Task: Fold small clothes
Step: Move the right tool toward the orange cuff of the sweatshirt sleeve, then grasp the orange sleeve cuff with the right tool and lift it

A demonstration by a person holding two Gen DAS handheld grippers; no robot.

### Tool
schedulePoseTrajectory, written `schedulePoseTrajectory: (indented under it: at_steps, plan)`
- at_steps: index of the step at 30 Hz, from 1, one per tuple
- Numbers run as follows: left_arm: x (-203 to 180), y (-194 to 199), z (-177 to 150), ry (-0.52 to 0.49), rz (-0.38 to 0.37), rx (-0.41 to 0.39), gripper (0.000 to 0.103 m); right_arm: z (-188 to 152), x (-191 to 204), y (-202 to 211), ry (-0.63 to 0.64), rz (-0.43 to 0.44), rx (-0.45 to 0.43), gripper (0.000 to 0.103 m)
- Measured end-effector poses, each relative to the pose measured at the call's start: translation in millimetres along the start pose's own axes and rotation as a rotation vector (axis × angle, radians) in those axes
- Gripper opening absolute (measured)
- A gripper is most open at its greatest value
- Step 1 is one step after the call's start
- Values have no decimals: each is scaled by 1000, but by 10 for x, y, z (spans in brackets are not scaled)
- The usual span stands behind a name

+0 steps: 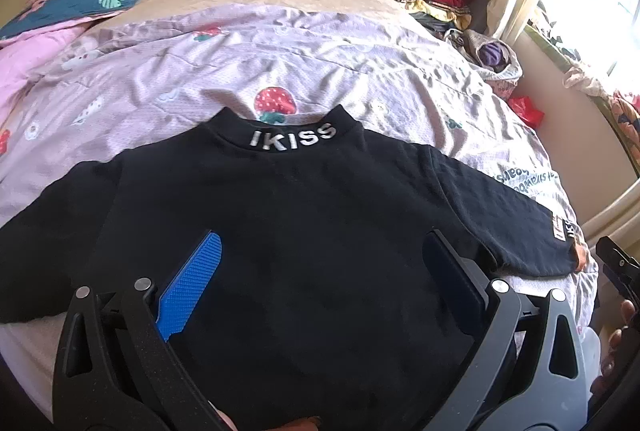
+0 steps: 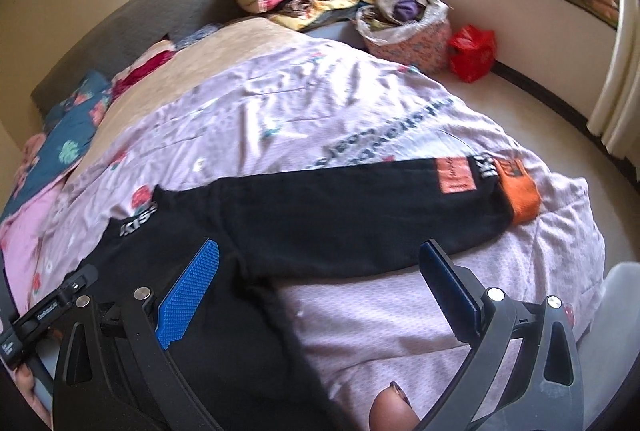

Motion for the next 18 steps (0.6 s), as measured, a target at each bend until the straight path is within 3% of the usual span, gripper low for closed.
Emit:
schedulePoseTrajectory:
  at_steps: [18]
  plan:
    - [-382,-730,-58,-42,-30,126,95,-45,-1093,-694,-264,-135,107,99]
Point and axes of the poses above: each gripper's, at about its wrist camera, not at the fingertips, and y roughly against the way its jaws point, x to its left, z to its top, the point moved 3 cm from there along -y, roughly the way its jaws point, and after that the axes turned 6 degrees about -z, right-handed, at the moved point
